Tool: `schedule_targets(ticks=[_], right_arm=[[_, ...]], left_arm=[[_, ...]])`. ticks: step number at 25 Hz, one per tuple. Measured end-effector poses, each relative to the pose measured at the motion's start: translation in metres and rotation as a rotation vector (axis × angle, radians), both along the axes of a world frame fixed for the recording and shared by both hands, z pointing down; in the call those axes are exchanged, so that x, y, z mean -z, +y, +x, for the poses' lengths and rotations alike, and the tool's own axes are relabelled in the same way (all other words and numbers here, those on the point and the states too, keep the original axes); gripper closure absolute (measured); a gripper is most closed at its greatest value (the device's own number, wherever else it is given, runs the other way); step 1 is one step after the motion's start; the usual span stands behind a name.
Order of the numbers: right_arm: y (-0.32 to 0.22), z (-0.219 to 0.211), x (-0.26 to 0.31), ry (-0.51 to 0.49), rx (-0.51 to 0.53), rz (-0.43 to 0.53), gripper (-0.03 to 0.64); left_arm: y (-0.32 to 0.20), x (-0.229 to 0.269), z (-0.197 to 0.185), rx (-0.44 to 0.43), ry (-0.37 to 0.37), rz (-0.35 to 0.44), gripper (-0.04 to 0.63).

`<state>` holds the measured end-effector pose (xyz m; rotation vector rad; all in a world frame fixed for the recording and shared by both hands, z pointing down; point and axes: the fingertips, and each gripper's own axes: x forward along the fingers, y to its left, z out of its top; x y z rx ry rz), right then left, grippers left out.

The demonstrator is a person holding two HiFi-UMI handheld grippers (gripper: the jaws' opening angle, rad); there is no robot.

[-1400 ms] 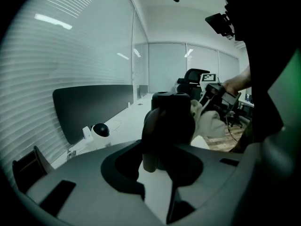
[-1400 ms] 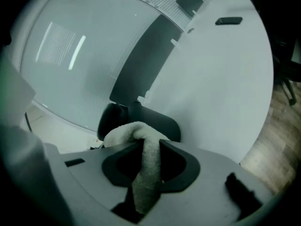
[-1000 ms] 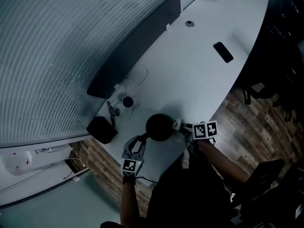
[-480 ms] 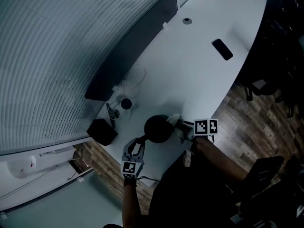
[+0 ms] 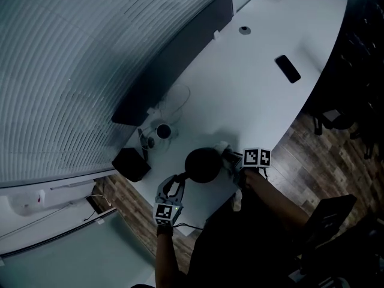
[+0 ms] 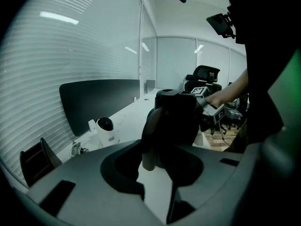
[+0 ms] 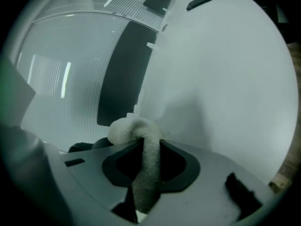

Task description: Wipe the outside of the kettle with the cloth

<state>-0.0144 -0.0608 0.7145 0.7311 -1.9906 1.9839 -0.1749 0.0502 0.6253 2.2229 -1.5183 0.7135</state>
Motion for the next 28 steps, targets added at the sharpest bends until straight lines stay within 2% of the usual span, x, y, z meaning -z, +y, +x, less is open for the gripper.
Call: schedule_targets(ticks=[4,6,12,15,19,23,25,26,28], right_arm=[[-0.004,-0.005,-0.013,0.04,0.027,-0.037,0.531],[-0.01,-0.012,0.012,0.026,0.075,0.018,0.531],[-0.029,-0.041,0.111,-0.116,0.229,0.234,0.531],[-0.034,-0.056,0.113,-0.089,0.326,0.317,0.531],[-0.046,-0.063,0.072,-0.08,0.348,0.257,0.531],[-0.042,-0.058,0.009,-0.059,0.332,0.092,0.531],[-0.041,-0.055,-0.003,-0.055,0.307,0.032,0.531],[-0.041,-0.055,-0.001,-0.052,0.313,0.032,0.531],[-0.042,-0.061,0.02,-0.047,0.368,0.098,0.531]], left_arm=[[-0.001,-0.001,-0.001,0.017,0.004,-0.017,0.477],[-0.002,0.0,-0.001,0.023,0.001,-0.024,0.477],[-0.002,-0.001,-0.004,0.058,-0.004,-0.003,0.477],[-0.002,0.0,-0.004,0.078,-0.002,0.001,0.477],[-0.004,0.002,-0.003,0.1,0.0,0.005,0.477],[-0.003,0.002,-0.003,0.127,0.003,0.003,0.477],[-0.004,0.002,-0.003,0.14,0.004,0.008,0.477],[-0.004,0.002,-0.003,0.146,0.006,0.005,0.477],[-0.004,0.002,-0.003,0.156,0.008,-0.009,0.477]])
